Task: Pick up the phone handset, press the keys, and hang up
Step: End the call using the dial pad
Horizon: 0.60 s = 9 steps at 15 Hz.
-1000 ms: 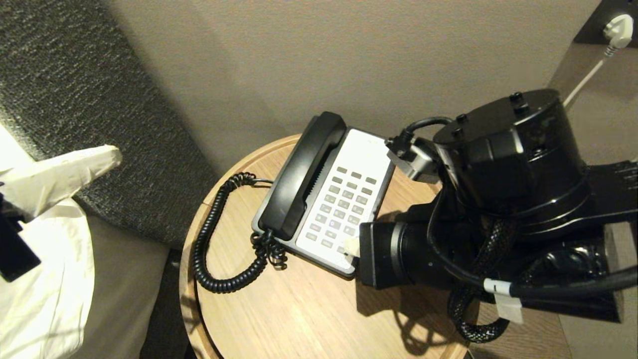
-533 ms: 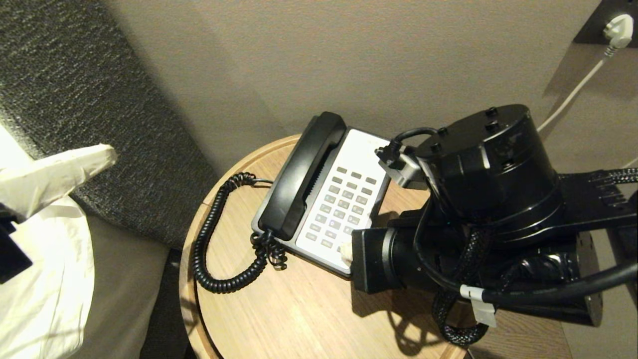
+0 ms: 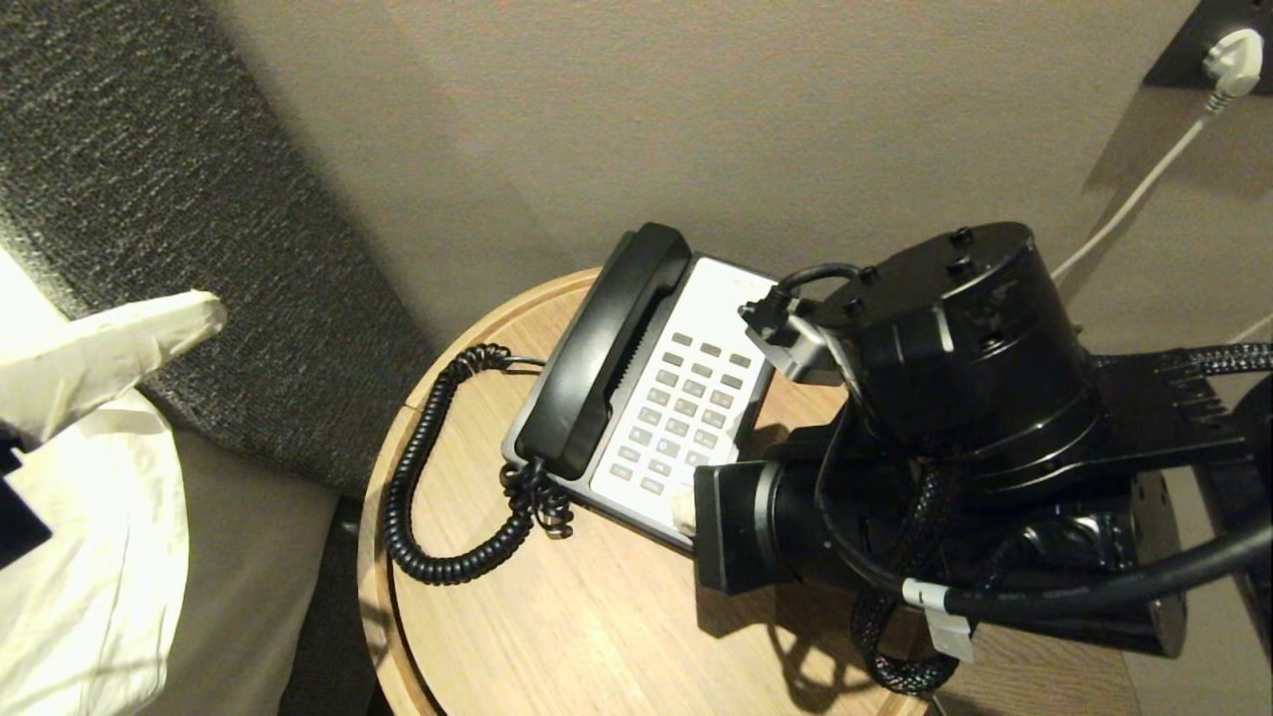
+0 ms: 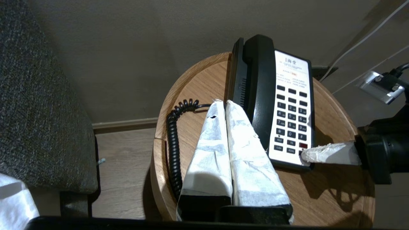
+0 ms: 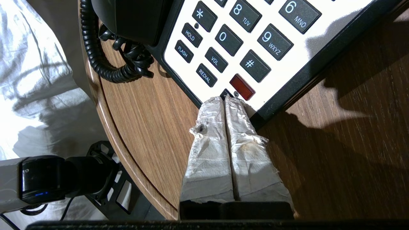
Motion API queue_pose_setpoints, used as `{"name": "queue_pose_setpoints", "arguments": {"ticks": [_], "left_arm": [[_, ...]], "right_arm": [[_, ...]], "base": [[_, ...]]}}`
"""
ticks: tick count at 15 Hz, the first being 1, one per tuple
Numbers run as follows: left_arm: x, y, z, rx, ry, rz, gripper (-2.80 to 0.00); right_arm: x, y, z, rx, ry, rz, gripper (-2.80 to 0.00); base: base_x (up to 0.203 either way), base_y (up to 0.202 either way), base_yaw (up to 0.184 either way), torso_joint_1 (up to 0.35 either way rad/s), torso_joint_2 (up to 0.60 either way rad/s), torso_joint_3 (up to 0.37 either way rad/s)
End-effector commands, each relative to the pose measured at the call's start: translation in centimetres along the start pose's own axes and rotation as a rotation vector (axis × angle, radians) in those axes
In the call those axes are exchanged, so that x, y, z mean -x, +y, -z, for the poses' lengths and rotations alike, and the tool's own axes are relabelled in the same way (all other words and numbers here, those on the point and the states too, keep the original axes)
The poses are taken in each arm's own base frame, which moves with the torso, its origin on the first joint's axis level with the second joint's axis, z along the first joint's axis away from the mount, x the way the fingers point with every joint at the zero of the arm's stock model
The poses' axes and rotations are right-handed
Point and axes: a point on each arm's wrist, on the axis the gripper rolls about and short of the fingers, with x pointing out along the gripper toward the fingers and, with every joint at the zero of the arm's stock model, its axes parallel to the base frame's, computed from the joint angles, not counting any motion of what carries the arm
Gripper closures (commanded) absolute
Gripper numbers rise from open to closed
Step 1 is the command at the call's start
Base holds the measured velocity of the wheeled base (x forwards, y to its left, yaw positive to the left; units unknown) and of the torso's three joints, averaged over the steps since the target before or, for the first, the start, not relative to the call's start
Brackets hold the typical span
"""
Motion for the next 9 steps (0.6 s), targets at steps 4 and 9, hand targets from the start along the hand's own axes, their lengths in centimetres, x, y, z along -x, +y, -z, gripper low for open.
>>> {"name": "queue_pose_setpoints", "arguments": {"ticks": [4, 9], "left_arm": [[0.4, 0.2, 0.2, 0.022, -0.001, -0.006, 0.0], [1.8, 1.1, 0.6, 0.087, -0.011, -0.069, 0.0]], "right_arm": [[1.3, 0.1, -0.6, -0.011, -0.03, -0.019, 0.0], [2.7, -0.3, -0.6, -0.013, -0.036, -0.02, 0.0]], "base": [[0.0, 0.0, 0.0, 0.0, 0.0, 0.0], [0.0, 0.0, 0.0, 0.0, 0.0, 0.0]]}}
